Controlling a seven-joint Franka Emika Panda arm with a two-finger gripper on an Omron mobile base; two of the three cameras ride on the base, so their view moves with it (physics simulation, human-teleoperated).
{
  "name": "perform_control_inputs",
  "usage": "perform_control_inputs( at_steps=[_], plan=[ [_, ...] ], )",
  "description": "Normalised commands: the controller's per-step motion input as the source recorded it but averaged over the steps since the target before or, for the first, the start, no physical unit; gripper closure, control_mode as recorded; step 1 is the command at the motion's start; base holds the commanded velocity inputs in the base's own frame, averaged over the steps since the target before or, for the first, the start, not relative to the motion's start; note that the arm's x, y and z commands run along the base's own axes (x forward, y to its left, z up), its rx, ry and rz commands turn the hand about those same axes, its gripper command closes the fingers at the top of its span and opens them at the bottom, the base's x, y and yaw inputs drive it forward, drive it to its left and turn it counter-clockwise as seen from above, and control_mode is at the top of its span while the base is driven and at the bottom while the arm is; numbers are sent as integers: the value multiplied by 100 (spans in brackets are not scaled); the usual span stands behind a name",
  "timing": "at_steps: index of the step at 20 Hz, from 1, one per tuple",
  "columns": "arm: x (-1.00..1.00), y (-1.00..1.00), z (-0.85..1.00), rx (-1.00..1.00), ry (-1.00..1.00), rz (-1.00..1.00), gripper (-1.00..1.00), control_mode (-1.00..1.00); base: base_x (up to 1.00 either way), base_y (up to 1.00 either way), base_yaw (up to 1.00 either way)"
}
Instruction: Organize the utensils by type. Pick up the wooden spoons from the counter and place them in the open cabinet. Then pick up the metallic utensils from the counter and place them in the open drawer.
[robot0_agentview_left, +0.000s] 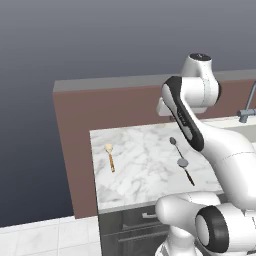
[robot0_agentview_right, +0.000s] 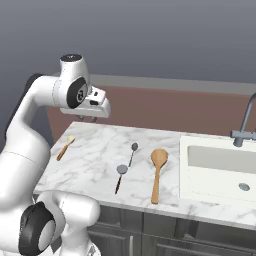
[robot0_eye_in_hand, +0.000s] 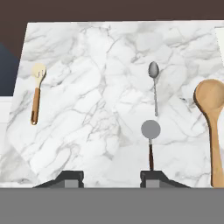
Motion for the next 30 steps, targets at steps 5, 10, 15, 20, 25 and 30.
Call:
perform_control_inputs(
  at_steps=[5,10,15,20,25,30],
  plan=[
    [-2,-3,-6,0,0,0,-100,-100,0,0,0],
    [-13,-38,-26,0,0,-2,-100,-100,0,0,0],
    [-2,-53,-24,0,1,-2,-100,-100,0,0,0],
    [0,-59,-24,0,3,-3,-100,-100,0,0,0],
    [0,-57,-26,0,5,-6,-100,-100,0,0,0],
    [1,-49,-31,0,1,-6,-100,-100,0,0,0]
  ],
)
